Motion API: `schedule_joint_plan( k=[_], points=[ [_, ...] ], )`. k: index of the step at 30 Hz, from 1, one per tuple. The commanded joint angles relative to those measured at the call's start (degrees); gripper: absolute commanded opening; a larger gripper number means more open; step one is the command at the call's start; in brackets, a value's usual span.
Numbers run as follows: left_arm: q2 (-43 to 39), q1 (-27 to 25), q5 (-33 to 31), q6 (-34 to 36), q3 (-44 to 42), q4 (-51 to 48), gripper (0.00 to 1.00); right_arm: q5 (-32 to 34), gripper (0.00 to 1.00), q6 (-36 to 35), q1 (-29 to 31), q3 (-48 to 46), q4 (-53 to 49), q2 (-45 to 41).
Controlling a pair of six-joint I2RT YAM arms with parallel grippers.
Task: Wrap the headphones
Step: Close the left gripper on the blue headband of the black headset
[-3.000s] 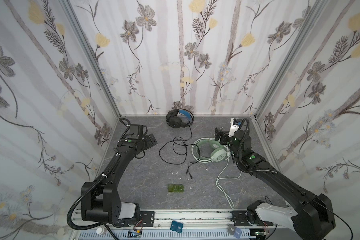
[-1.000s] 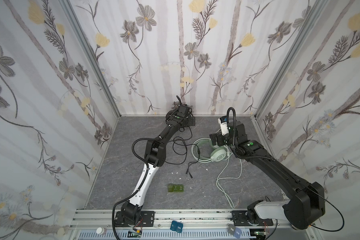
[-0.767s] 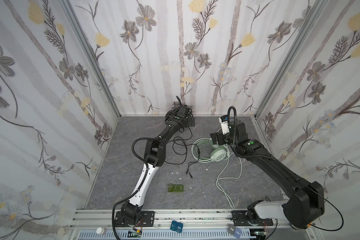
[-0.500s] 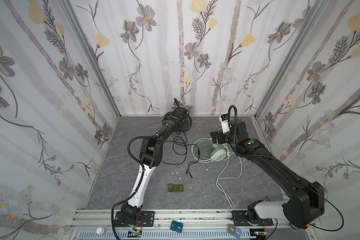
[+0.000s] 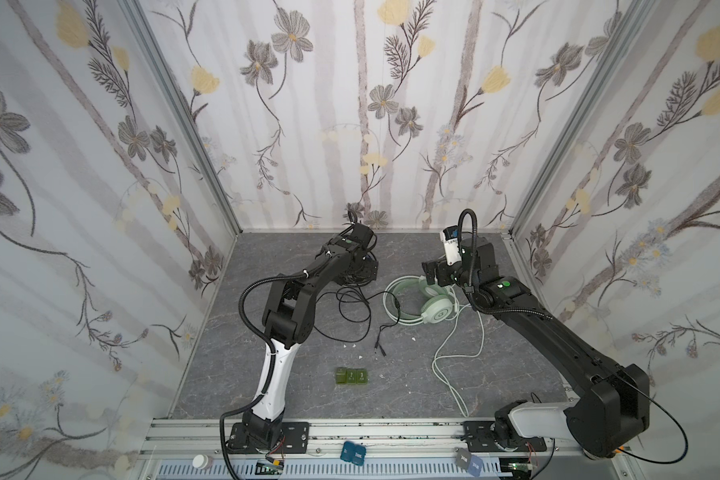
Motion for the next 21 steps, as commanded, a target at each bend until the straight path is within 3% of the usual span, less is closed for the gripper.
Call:
schedule_joint_plan(
  k=[1,8,13,21],
  points=[
    [3.6,0.1,0.2,0.0,6.8,-3.4,0.94,-1.0,1.0,-0.7,-0.1,0.1,3.7,0.0],
    [18.2,-0.4,-2.1,-2.3,32.2,-20.5,0.94,-0.3,1.0,-1.4,-0.4,-0.8,3.9,-2.0],
    [17.9,-1.9,-2.2,-4.2,29.7,-19.5,0.9,-0.2,1.0,-1.4,-1.0,-2.1,4.7,-2.9],
    [20.9,-3.3,-4.2,-8.4,27.3,-15.3,0.73,-1.8,1.0,-0.4,-1.3,-2.4,5.1,-2.5]
  ],
)
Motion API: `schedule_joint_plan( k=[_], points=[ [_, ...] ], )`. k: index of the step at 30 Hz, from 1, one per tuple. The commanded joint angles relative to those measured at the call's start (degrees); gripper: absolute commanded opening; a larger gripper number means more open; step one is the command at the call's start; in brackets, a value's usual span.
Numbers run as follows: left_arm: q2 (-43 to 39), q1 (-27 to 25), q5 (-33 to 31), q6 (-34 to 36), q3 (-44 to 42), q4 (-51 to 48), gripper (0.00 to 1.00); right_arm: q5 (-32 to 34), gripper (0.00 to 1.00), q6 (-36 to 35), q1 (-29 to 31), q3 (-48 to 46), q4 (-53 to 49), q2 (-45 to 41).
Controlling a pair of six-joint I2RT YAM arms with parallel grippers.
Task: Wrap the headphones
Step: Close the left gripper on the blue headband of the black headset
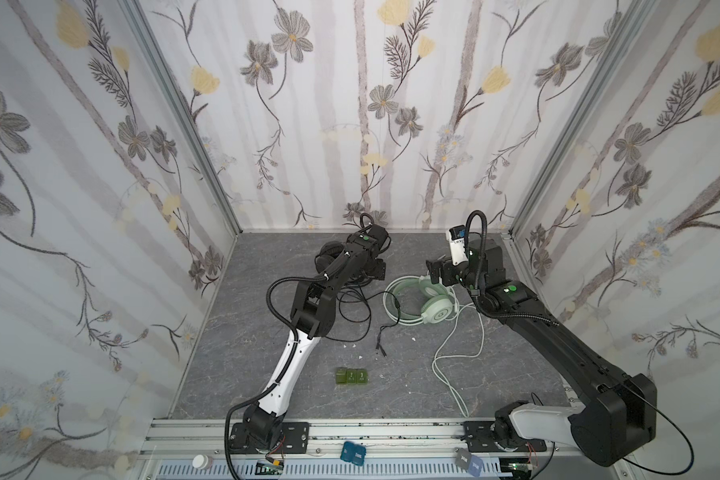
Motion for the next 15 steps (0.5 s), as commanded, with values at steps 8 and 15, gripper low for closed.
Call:
schedule_joint_plan(
  k=[8,15],
  points=[
    [1.2,-0.5,1.3,-2.7,-0.5,4.9,0.31,-1.1,1.0,0.9,0.0,-1.5,2.5,-1.4],
    [-3.7,1.3,10.4,-4.9,0.9,9.1,0.0,-1.6,1.0,1.6,0.0,-2.4,1.8,-3.1]
  ],
)
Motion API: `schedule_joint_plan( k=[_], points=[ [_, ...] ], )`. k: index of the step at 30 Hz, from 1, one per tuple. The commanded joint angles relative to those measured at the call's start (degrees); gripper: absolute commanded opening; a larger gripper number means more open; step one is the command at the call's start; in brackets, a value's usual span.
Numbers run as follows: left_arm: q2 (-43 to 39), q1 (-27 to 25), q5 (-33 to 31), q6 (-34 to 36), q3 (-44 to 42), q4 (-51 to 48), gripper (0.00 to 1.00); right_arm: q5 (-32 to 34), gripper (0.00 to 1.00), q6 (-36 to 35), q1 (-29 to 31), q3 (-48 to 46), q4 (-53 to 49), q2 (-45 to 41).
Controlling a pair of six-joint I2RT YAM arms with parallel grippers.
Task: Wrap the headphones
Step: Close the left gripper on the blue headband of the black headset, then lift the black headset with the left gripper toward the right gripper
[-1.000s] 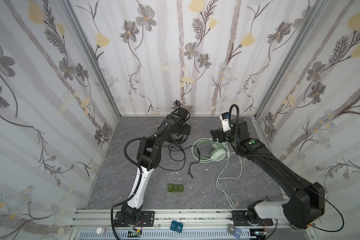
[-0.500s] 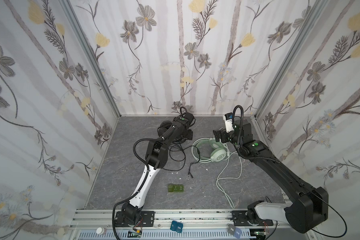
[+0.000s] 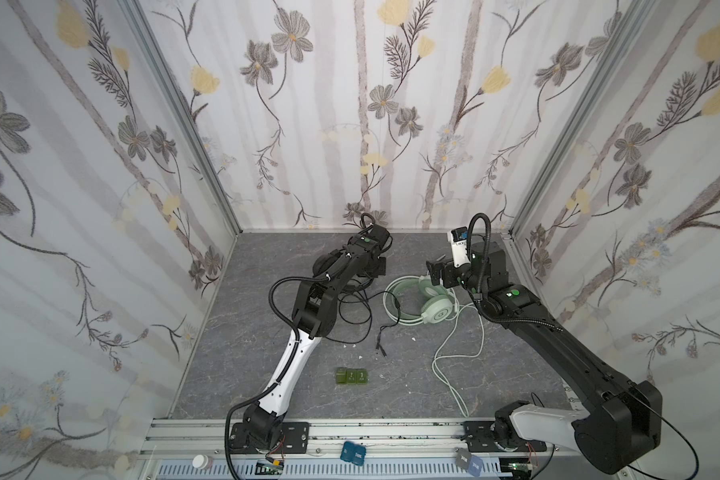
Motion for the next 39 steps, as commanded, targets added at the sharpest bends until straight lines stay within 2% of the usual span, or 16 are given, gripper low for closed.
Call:
schedule_joint_plan(
  k=[1,7,11,14,18,22,30,31,33,35,39],
  points=[
    [-4.3,0.8,7.1,-1.7,0.7,4.3,0.0,-1.1,1.0,1.0,0.0,-0.6,1.3,-0.7],
    [-10.7,0.8,17.8,-2.2,-0.7,10.2,0.0,-2.5,1.0,1.1,-0.1,0.1,1.4,-0.9],
    [-17.8,1.0,21.9,-5.4,-7.1,18.3,0.0,-3.7,1.0,2.1,-1.1,1.2,0.9,-1.4],
    [-23.0,2.0,25.1,-10.5,-14.8,25.5,0.0,-4.5,1.0,3.2,-1.9,1.3,0.9,-2.1],
    [-29.8,5.5,31.8,-21.5,-31.2,41.1,0.0,-4.0,1.0,2.7,-2.2,0.9,0.6,-2.2],
    [-35.3,9.2,35.4,-27.8,-46.0,52.7,0.0,-4.3,1.0,2.6,-2.2,0.2,1.0,-1.9],
    [-43.5,15.1,36.8,-27.6,-62.0,55.9,0.0,-6.4,1.0,2.9,-2.0,1.0,2.1,-0.3],
    [-44.7,15.8,36.7,-27.4,-64.0,56.3,0.03,-6.6,1.0,3.0,-1.9,1.0,2.1,-0.2],
    [-46.4,16.9,36.7,-25.9,-65.8,54.7,0.05,-6.7,1.0,3.0,-1.6,1.1,2.3,0.0],
    [-47.7,17.5,37.0,-24.2,-67.0,53.2,0.0,-6.8,1.0,2.9,-1.3,1.3,2.4,0.4],
    [-50.4,17.8,39.3,-24.2,-69.4,55.7,0.0,-9.8,1.0,2.8,-0.5,2.2,3.7,1.8]
  ],
)
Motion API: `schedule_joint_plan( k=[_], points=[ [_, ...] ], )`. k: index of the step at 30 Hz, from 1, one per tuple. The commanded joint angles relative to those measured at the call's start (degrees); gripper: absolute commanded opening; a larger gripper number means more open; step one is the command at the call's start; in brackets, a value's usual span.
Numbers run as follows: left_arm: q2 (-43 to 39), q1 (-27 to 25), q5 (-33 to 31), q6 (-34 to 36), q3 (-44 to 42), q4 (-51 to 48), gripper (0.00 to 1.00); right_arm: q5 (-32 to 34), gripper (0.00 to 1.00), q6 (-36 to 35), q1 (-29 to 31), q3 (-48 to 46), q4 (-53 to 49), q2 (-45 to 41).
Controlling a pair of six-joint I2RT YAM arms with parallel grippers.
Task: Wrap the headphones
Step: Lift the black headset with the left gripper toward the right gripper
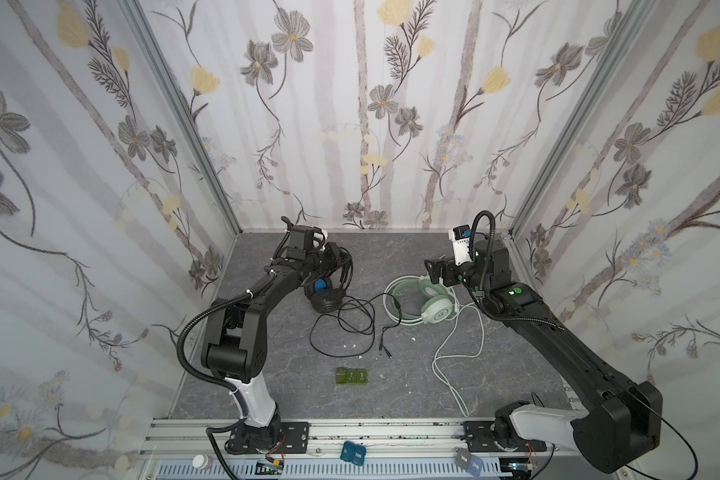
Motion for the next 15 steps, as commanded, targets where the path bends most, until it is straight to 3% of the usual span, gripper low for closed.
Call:
schedule_joint_plan(
  k=[1,7,11,15],
  points=[
    [-1.9,0.0,3.3,-0.1,-1.2,3.8,0.0,-4.2,1.0,-0.3,0.8,1.8,3.6,1.2],
    [-1.5,-1.8,3.9,-5.6,2.6,11.2,0.0,-18.5,1.0,1.0,2.6,5.7,8.0,4.6],
    [-0.2,-5.8,-2.4,-5.7,10.2,4.4,0.0,-22.0,1.0,0.9,4.6,6.8,10.6,5.9],
    [1.5,-9.5,-6.1,-12.7,13.8,12.6,0.0,-25.7,1.0,2.2,4.8,3.8,16.4,5.1]
  ],
)
